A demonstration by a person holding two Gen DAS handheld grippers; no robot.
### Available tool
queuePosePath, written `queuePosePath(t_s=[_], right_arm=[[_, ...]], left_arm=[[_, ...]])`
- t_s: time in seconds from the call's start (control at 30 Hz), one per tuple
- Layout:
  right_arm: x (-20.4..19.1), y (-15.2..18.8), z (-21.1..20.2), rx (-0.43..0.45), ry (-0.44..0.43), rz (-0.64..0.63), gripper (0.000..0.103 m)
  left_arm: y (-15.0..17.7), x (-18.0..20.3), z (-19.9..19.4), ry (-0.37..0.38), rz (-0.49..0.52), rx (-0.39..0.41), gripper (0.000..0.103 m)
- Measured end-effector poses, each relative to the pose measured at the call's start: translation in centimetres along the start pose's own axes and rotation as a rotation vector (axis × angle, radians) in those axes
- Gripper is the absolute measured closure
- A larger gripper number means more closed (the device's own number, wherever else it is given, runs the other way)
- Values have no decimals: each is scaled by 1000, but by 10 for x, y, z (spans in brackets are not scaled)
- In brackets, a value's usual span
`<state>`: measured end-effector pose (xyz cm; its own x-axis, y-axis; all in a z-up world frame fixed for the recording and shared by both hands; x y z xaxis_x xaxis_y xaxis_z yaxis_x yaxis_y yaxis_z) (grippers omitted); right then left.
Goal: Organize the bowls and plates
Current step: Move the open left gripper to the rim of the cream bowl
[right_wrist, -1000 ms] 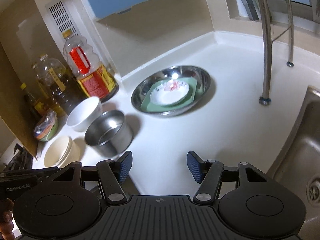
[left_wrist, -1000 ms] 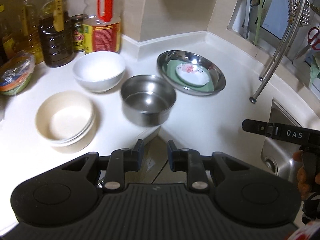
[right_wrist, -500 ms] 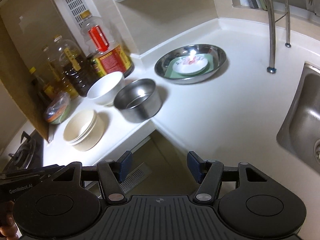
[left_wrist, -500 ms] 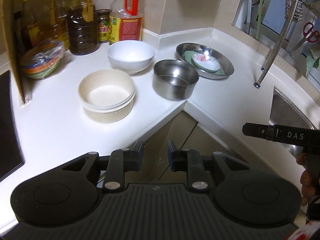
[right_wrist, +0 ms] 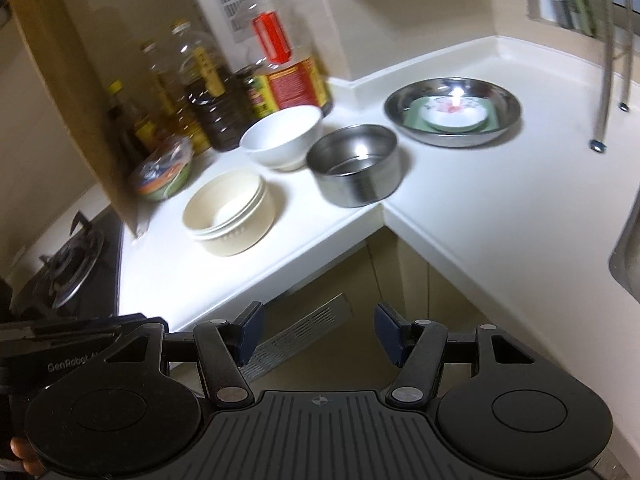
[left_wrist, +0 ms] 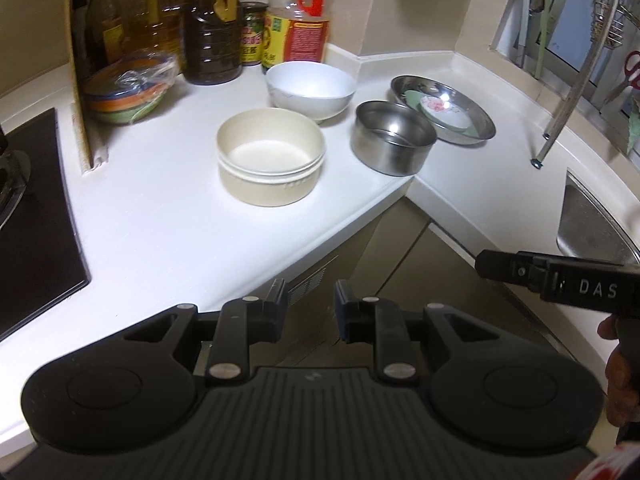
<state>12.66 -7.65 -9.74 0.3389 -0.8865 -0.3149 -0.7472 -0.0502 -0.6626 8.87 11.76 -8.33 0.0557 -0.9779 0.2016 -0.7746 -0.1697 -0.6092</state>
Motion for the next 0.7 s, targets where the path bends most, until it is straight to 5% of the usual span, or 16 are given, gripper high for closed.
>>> queuePosePath(t_s=[0.7], right_arm=[[12,-46,63,-101,-111,-157,42]], left_arm=[[-35,-14,40,-157,-140,-17,78]])
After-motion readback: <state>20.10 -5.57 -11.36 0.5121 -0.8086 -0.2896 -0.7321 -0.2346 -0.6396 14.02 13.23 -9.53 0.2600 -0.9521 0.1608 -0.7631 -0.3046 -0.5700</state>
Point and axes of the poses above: each gripper's, at about its wrist camera, not at the fingertips, and z roughly the way its jaws point, x to its right, y to its underside, the point moved 8 cm from there along z, roughly the way its jaws point, and after that the axes turned 3 degrees about y, right-handed, at the moved point
